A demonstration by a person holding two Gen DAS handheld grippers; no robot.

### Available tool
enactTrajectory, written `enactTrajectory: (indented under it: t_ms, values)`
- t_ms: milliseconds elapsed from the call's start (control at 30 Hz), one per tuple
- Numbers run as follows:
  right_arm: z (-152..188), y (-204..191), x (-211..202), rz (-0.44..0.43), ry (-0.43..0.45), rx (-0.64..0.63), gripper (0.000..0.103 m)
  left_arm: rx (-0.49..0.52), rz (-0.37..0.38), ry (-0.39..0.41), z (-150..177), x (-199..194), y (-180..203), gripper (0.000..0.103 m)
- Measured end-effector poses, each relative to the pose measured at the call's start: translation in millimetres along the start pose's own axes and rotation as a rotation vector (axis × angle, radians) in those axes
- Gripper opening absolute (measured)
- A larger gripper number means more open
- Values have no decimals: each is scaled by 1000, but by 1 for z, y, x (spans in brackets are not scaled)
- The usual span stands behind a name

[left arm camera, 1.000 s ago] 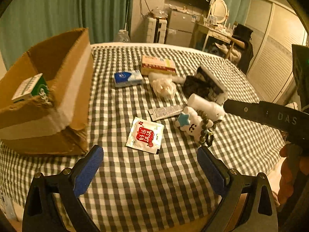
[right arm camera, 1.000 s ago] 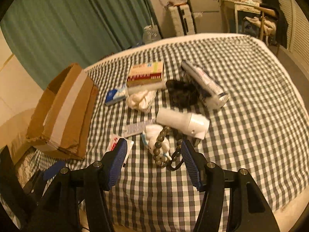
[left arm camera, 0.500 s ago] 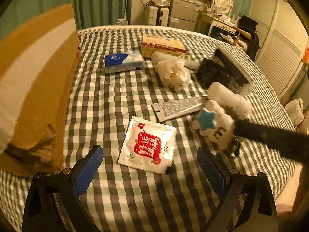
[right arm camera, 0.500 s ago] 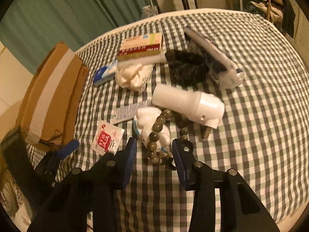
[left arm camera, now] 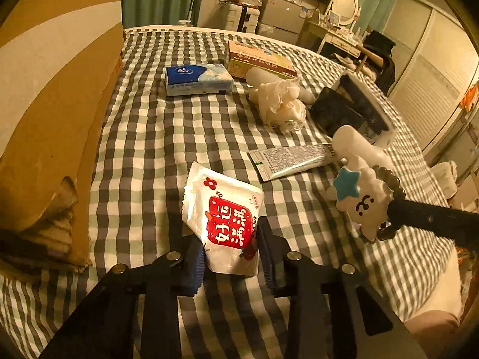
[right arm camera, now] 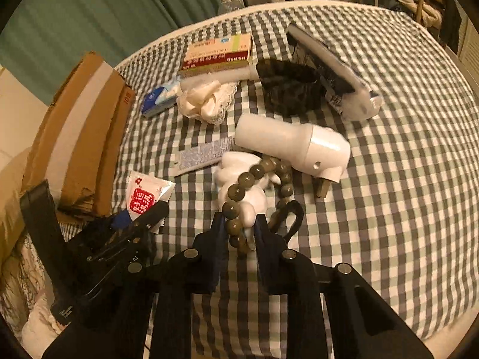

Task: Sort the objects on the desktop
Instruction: 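Grasp the red-white sachet with the left gripper while the right grasps the bead bracelet, then lift the sachet with the left gripper while the right gripper lifts the bracelet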

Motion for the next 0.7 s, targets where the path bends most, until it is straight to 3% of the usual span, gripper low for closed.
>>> enactTrajectory:
  t_ms: [200,367,600,700]
  values:
    - [1,-14,-25,-108,36,-11,12,14,12,29,2,-20,9,26]
    - [7,-29,-34,-119,48,-52,5,16,12,47,1,-37,18,26]
    - [3,13,-36,-28,67,50,6,18,1,63,11,-50,16,26]
    - [1,35,-27,17,51,115,12,6,-1,51,15,-48,15,26]
Point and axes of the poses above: each gripper's, at about its wrist camera, not at the fingertips, and x roughly the way its jaws point, y to its right, z to its underside, the point moved 3 cm from there along x, roughly the way its jaws point, and after that the axes turned 15 degrees about x, right-handed, at the moved point
